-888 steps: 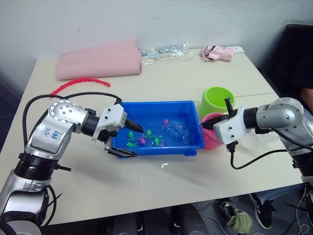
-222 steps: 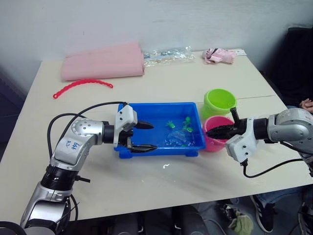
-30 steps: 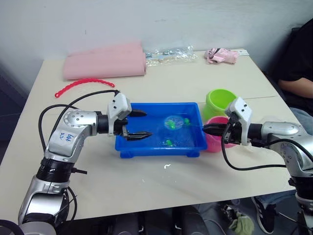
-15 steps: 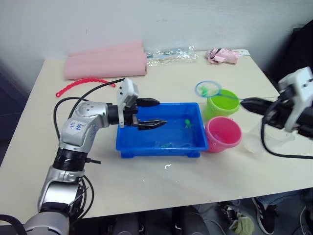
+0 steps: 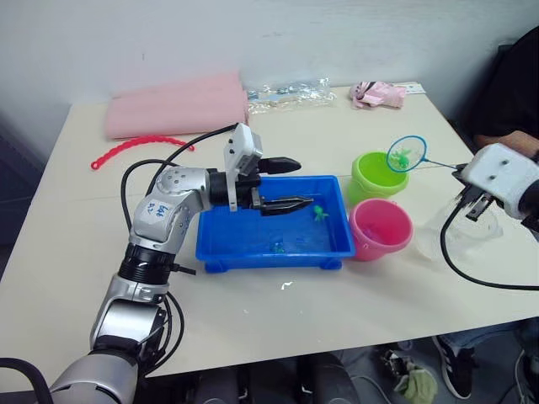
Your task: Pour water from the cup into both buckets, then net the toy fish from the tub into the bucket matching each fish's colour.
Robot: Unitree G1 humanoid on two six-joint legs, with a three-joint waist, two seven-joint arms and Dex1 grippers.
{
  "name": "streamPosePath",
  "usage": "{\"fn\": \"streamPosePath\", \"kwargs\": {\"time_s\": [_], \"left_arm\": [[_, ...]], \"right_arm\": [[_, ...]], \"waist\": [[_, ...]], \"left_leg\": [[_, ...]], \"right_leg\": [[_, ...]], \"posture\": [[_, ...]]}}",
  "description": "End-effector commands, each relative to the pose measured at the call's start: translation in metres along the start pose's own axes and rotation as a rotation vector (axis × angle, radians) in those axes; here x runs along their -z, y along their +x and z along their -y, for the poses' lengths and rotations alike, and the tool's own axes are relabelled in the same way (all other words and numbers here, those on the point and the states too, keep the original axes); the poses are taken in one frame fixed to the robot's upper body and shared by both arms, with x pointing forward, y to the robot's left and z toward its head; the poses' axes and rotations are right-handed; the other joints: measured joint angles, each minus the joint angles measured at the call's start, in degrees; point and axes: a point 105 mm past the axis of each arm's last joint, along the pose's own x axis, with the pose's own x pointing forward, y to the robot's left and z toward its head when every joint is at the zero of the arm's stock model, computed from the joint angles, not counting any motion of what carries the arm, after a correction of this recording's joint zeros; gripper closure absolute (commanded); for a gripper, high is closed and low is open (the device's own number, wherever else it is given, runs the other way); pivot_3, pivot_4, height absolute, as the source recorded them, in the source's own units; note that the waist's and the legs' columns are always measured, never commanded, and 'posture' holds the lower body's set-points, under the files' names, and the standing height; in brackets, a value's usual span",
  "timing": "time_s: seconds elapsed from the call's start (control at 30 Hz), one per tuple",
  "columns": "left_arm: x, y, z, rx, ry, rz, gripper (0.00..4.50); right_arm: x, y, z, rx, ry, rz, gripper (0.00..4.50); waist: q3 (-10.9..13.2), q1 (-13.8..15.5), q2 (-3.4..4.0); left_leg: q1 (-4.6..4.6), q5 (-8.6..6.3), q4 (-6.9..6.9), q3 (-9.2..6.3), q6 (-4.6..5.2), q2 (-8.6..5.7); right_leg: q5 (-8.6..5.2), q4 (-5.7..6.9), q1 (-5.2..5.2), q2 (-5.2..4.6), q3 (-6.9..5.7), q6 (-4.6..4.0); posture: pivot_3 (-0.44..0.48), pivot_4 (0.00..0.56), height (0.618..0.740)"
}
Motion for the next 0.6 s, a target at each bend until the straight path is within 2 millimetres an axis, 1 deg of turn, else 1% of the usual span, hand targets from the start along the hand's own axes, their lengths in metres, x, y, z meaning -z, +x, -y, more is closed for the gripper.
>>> {"fn": "streamPosePath", "kwargs": {"time_s": [0.03,0.13,0.2,0.23,0.37,0.47,0.5,0.57,0.6], "left_arm": [[-0.013,0.0,-0.004,-0.01,0.052,0.02,0.1],[-0.013,-0.001,-0.005,-0.013,0.056,0.016,0.1],[-0.013,-0.002,-0.005,-0.014,0.058,0.013,0.1],[-0.013,-0.002,-0.005,-0.014,0.059,0.013,0.1],[-0.013,-0.003,-0.006,-0.015,0.062,0.008,0.1],[-0.011,-0.004,-0.007,-0.013,0.062,-0.006,0.1],[-0.008,-0.005,-0.006,-0.009,0.066,-0.02,0.1],[0.004,-0.012,-0.006,-0.014,0.069,-0.078,0.1],[0.008,-0.015,-0.006,-0.017,0.069,-0.099,0.1]], "right_arm": [[-0.008,0.0,0.007,0.028,-0.408,0.059,4.5],[-0.011,-0.002,0.008,0.037,-0.726,0.09,4.5],[-0.011,-0.005,0.011,0.046,-0.854,0.108,4.5],[-0.011,-0.006,0.012,0.049,-0.9,0.115,4.5],[-0.011,-0.01,0.026,0.091,-0.93,0.116,4.5],[-0.011,-0.009,0.035,0.114,-0.733,0.131,4.5],[-0.016,-0.009,0.034,0.106,-0.663,0.165,4.5],[-0.039,-0.008,0.033,0.095,-0.503,0.265,4.5],[-0.047,-0.007,0.032,0.086,-0.453,0.298,4.5]], "waist": [[0.0,0.09,0.0],[0.01,0.15,0.01],[0.01,0.1,0.01],[0.01,0.1,0.02],[0.01,-0.08,0.02],[0.01,-0.16,0.02],[0.01,-0.19,0.02],[0.01,-0.34,0.01],[0.01,-0.44,0.02]], "left_leg": [[0.0,0.01,0.0,0.01,-0.01,0.02],[-0.01,0.01,-0.02,0.03,-0.02,0.1],[-0.02,0.01,-0.02,0.06,-0.02,0.1],[-0.02,0.01,-0.01,0.07,-0.02,0.12],[-0.01,0.02,0.01,0.09,-0.04,0.14],[-0.01,0.02,0.01,0.09,-0.04,0.14],[-0.01,0.02,0.01,0.09,-0.04,0.13],[-0.01,0.02,0.0,0.08,-0.04,0.1],[0.0,0.02,0.01,0.05,-0.04,0.1]], "right_leg": [[0.0,0.0,-0.01,0.0,0.0,0.0],[-0.01,0.03,-0.08,-0.05,0.05,0.02],[-0.02,0.08,-0.1,-0.07,0.08,0.03],[-0.02,0.07,-0.11,-0.06,0.09,0.03],[-0.03,0.1,-0.12,-0.03,0.13,0.03],[-0.03,0.1,-0.12,-0.02,0.13,0.03],[-0.03,0.1,-0.11,-0.01,0.13,0.03],[-0.02,0.09,-0.1,0.02,0.11,0.03],[-0.02,0.08,-0.08,0.05,0.1,0.03]], "posture": [[0.0,0.15,0.738],[0.0,0.15,0.738],[0.0,0.15,0.738],[0.0,0.15,0.738],[0.0,0.15,0.738],[0.0,0.15,0.738],[0.0,0.15,0.738],[0.0,0.15,0.738],[0.0,0.15,0.738]]}}
